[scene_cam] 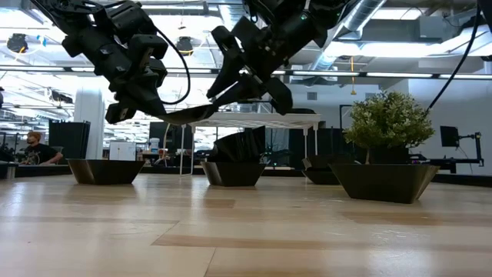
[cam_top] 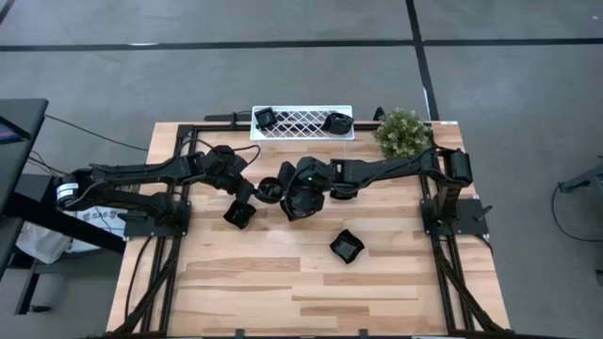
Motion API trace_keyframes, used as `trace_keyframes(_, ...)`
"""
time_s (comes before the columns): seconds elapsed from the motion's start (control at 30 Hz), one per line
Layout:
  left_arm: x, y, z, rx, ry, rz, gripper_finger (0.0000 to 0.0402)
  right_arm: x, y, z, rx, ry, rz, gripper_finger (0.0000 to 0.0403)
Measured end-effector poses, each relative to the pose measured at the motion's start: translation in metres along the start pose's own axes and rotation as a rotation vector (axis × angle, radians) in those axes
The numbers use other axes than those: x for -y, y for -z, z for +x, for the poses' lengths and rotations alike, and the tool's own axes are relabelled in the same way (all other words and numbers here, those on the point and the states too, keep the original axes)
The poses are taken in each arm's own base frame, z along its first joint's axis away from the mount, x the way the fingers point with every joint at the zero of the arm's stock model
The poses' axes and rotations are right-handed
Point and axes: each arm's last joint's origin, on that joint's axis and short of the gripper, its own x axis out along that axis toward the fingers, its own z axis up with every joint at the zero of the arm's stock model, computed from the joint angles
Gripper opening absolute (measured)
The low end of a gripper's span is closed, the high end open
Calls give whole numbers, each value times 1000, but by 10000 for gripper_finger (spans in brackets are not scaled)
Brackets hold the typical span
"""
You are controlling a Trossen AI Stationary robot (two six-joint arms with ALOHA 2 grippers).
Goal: Pick & Place Mini shaped plates
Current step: Stack the black leaf shaped plate on top of the black leaf shaped plate on the shelf
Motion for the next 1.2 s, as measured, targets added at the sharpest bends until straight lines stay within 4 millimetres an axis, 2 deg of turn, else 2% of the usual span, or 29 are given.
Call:
trace_keyframes(0.27, 1, 1, 0, -3, 3, 5, 5, -1, 3, 0, -26, -16, -1, 82)
trace_keyframes(0.6, 5, 3, 1, -10, 13, 22, 6, -1, 7, 0, -34, -21, 4, 8)
trace_keyframes(0.9, 5, 2, 1, 12, 9, 29, 8, -2, 7, 0, -38, -23, 4, 3)
trace_keyframes(1.0, 6, -1, 0, 50, -1, 46, 18, -1, 7, 0, -38, -19, 4, 3)
trace_keyframes(1.2, 12, -3, -12, 117, 47, 123, 67, 1, 6, -2, -58, 3, 2, 1)
